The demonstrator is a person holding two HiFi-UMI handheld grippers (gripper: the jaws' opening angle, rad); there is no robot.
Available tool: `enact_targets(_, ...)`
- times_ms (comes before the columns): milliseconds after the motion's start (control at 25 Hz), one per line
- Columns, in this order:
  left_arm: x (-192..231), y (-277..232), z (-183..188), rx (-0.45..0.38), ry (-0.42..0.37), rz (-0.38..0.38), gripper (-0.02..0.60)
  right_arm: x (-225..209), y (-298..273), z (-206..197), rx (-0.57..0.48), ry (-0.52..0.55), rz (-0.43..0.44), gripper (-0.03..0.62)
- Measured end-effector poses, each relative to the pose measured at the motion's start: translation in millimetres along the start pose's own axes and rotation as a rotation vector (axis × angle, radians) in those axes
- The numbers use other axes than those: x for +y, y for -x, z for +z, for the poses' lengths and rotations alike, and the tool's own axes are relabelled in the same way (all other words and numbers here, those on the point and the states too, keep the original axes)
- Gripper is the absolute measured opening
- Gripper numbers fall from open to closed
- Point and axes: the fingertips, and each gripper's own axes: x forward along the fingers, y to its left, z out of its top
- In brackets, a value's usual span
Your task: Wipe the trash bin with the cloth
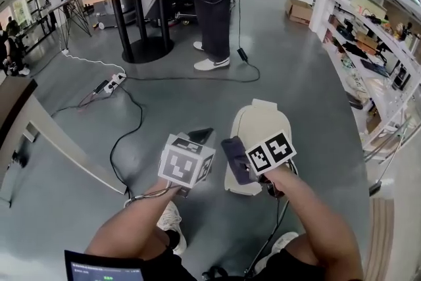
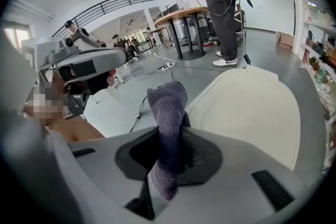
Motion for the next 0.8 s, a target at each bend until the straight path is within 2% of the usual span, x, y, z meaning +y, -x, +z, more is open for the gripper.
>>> enact_targets(160, -15, -1, 2, -0.002, 0.004, -0.022, -0.002, -3, 5, -8, 0.007, -0.003, 0.008, 0.075)
enact_targets(440, -32, -6, -11, 0.035, -0.046, -0.031, -0.002, -21, 21, -20, 0.006, -0.035, -0.012, 0.075)
enact_targets(800, -49, -8, -16, 0.054, -0.056, -0.030, -0.003, -46, 44, -40, -0.041, -0.131, -0.015, 0.075)
